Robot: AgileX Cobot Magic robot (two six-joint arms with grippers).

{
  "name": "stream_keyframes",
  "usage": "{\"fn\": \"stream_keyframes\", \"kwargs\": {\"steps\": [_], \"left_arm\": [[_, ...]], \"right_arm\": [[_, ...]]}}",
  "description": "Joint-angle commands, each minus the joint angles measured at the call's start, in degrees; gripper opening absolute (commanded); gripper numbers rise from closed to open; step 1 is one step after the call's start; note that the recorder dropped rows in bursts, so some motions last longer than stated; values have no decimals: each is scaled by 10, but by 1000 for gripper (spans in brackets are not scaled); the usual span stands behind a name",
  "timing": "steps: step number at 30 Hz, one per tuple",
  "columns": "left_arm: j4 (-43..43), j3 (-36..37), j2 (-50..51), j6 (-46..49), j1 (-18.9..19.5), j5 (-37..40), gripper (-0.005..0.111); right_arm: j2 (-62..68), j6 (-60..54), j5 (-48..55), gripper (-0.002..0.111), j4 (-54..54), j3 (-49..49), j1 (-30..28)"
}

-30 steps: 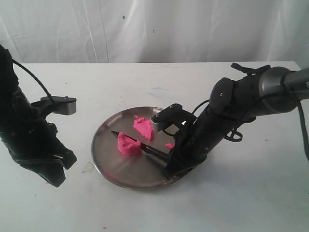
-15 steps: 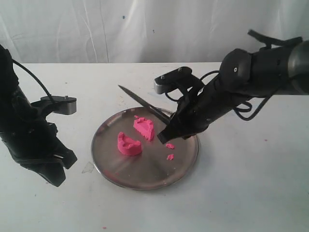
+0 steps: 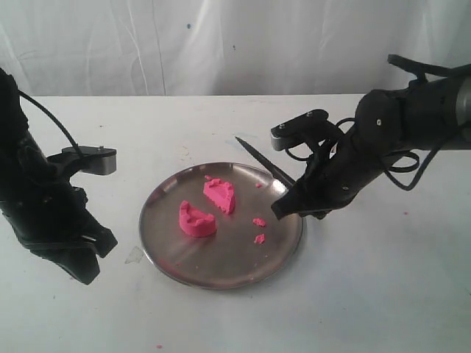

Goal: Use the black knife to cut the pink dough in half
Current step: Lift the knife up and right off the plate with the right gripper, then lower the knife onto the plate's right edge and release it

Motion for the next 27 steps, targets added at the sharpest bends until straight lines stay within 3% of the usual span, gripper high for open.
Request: {"fn": "stream_keyframes", "kwargs": {"steps": [1,9,19,27], "left_arm": [[-7,4,-5,1,-2,2,0],[-7,19,-5,1,-2,-12,0],[-13,19,-5,1,-2,-12,0],[-13,19,-5,1,-2,-11,0]], "right_arm": [[22,1,-14,0,22,1,-3],[56,-14,-40,0,23,1,3],[77,-142,-41,1,106,1,31],[78,-142,-53,21,108,0,31]]}}
